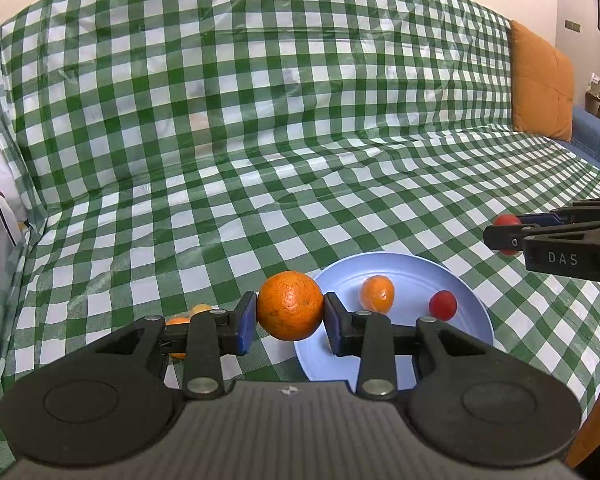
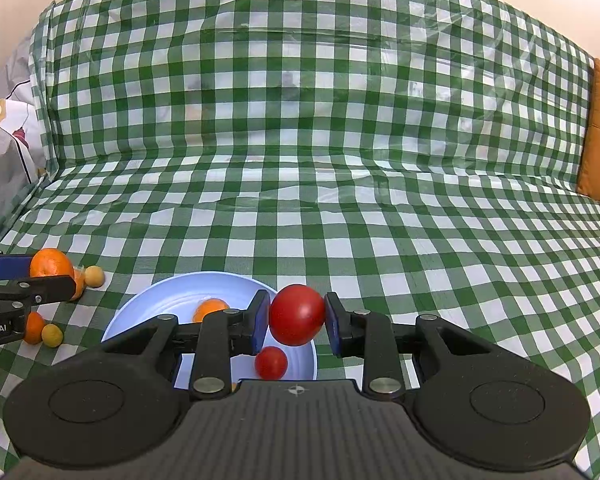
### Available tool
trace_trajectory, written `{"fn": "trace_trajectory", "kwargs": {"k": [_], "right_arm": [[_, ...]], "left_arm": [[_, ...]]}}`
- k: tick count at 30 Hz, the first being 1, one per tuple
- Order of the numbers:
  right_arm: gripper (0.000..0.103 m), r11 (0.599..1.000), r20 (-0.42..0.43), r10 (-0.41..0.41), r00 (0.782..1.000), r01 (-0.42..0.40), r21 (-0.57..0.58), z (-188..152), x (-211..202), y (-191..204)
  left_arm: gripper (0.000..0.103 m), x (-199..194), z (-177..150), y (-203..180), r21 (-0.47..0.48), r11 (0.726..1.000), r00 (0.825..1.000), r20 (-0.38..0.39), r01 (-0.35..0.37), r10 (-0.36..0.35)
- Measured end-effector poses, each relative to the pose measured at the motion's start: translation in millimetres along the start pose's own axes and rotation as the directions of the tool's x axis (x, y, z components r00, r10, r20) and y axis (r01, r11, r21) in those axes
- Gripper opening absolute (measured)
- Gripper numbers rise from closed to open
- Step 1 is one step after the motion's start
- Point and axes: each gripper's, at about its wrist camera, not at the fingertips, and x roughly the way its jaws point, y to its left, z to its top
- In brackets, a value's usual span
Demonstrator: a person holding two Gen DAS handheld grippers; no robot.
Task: Organize fruits
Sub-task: 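Carry the tangerine with the left tool while the right tool carries the tomato over the plate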
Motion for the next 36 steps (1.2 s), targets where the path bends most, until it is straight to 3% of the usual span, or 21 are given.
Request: {"fn": "trace_trajectory", "kwargs": {"k": [36], "right_arm": [[0.031, 1.000, -0.001, -0.003, 1.000, 0.003, -0.003, -2.4, 2.8, -2.3]], "left_arm": [[0.039, -0.7, -0.8, -4.6, 0.005, 1.000, 1.000, -0.001, 0.002, -0.002]]}}
